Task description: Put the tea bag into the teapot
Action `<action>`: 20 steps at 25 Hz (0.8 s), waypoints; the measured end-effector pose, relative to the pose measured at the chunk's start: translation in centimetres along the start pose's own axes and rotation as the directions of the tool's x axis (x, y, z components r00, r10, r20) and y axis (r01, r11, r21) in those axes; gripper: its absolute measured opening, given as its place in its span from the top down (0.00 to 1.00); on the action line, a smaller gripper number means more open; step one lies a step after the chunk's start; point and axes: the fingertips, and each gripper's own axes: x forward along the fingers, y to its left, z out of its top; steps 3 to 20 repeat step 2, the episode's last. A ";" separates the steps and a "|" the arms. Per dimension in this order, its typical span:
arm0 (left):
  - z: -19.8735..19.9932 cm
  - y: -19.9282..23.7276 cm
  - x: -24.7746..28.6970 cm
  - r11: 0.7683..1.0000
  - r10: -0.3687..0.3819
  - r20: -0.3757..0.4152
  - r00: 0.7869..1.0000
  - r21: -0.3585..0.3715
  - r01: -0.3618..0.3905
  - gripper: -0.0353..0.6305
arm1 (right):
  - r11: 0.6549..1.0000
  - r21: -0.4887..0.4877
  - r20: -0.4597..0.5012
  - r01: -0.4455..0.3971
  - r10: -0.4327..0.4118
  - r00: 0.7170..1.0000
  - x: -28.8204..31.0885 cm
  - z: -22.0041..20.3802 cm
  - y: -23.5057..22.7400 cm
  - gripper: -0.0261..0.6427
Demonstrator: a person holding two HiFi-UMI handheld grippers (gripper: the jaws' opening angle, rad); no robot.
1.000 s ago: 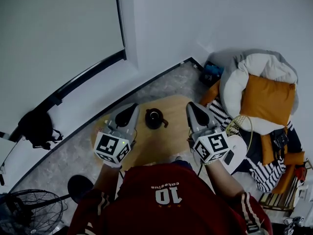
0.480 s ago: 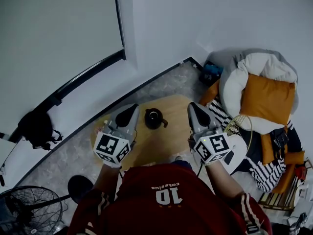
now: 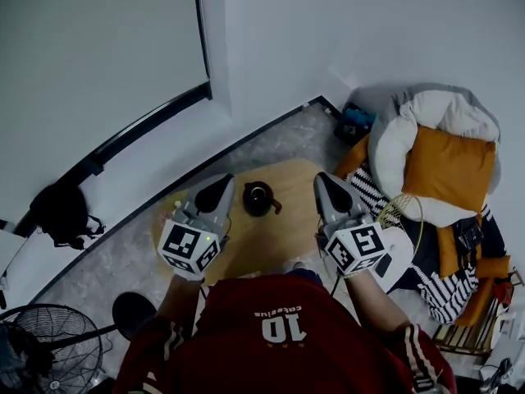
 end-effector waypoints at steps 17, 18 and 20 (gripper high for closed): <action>0.0 0.0 0.0 1.000 0.001 -0.001 1.000 -0.001 -0.001 0.94 | 1.000 -0.002 -0.002 -0.003 0.003 1.000 0.0 0.0 0.0 0.98; 0.0 0.0 0.0 1.000 0.001 -0.001 1.000 -0.001 -0.001 0.94 | 1.000 -0.002 -0.002 -0.003 0.003 1.000 0.0 0.0 0.0 0.98; 0.0 0.0 0.0 1.000 0.001 -0.001 1.000 -0.001 -0.001 0.94 | 1.000 -0.002 -0.002 -0.003 0.003 1.000 0.0 0.0 0.0 0.98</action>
